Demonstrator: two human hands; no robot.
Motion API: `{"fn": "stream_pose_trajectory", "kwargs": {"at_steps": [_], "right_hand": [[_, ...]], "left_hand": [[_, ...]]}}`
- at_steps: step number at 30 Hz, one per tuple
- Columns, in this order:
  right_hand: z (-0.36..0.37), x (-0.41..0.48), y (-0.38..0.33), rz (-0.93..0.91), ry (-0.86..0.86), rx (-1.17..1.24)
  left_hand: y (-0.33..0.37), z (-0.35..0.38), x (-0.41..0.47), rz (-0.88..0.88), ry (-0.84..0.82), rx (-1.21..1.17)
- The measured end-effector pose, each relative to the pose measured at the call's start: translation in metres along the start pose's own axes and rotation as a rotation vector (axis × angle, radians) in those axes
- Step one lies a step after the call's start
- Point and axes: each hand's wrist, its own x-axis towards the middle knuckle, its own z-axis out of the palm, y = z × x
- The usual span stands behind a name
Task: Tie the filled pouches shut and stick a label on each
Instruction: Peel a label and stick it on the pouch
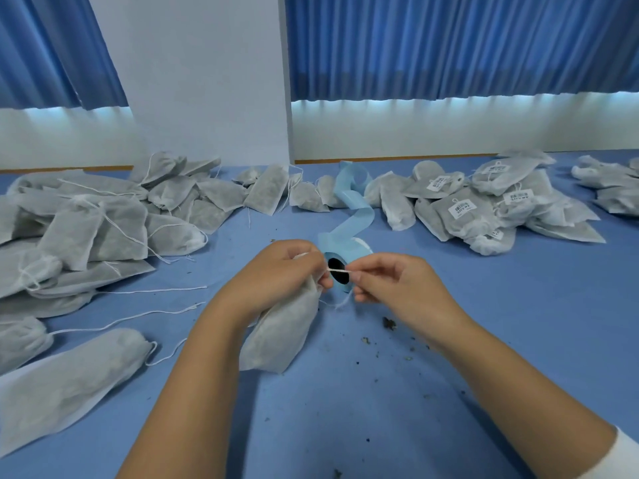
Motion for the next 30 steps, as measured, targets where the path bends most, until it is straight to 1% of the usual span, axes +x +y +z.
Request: {"fn": "stream_pose_trajectory", "kwargs": {"at_steps": [2, 4, 5, 8, 10, 11, 12, 14, 17, 19, 21, 23, 25, 28, 30], "right_hand": [[-0.002, 0.000, -0.001, -0.140, 0.103, -0.109], [-0.003, -0.001, -0.003, -0.233, 0.163, -0.097], [-0.003, -0.001, -0.003, -0.260, 0.180, -0.079], [0.000, -0.003, 0.001, -0.315, 0.254, -0.139], [0.004, -0.004, 0.005, -0.389, 0.266, -0.284], [0.007, -0.005, 0.007, -0.436, 0.246, -0.361], [0.009, -0.007, 0.009, -0.485, 0.220, -0.428], [0.011, -0.008, 0.011, -0.572, 0.173, -0.543], [0.009, -0.009, 0.007, -0.636, 0.155, -0.672], [0.003, -0.007, 0.003, -0.696, 0.174, -0.746], [-0.004, -0.005, -0.001, -0.764, 0.204, -0.784], [-0.010, -0.004, -0.004, -0.811, 0.227, -0.757], [-0.011, -0.004, -0.005, -0.809, 0.224, -0.663], [-0.009, -0.005, -0.007, -0.705, 0.195, -0.455], [-0.011, -0.004, -0.010, -0.619, 0.178, -0.338]], "left_hand": [[0.002, -0.001, -0.002, -0.018, -0.133, -0.020], [0.003, 0.002, -0.005, 0.011, -0.248, -0.078], [0.004, 0.004, -0.005, 0.046, -0.267, -0.145], [0.008, 0.007, -0.004, 0.153, -0.206, -0.389], [0.009, 0.005, -0.003, 0.155, -0.140, -0.496], [0.007, 0.003, -0.002, 0.148, -0.109, -0.502], [0.006, 0.001, -0.002, 0.141, -0.081, -0.472], [0.003, -0.002, -0.002, 0.126, -0.029, -0.331], [0.002, -0.005, -0.003, 0.110, 0.046, -0.110], [0.003, -0.005, -0.005, 0.103, 0.031, -0.027], [0.006, -0.002, -0.008, 0.104, -0.026, 0.013], [0.010, 0.002, -0.010, 0.128, -0.090, 0.029], [0.013, 0.006, -0.011, 0.145, -0.123, 0.051], [0.016, 0.010, -0.011, 0.145, -0.179, 0.043], [0.016, 0.011, -0.011, 0.143, -0.228, -0.014]]}}
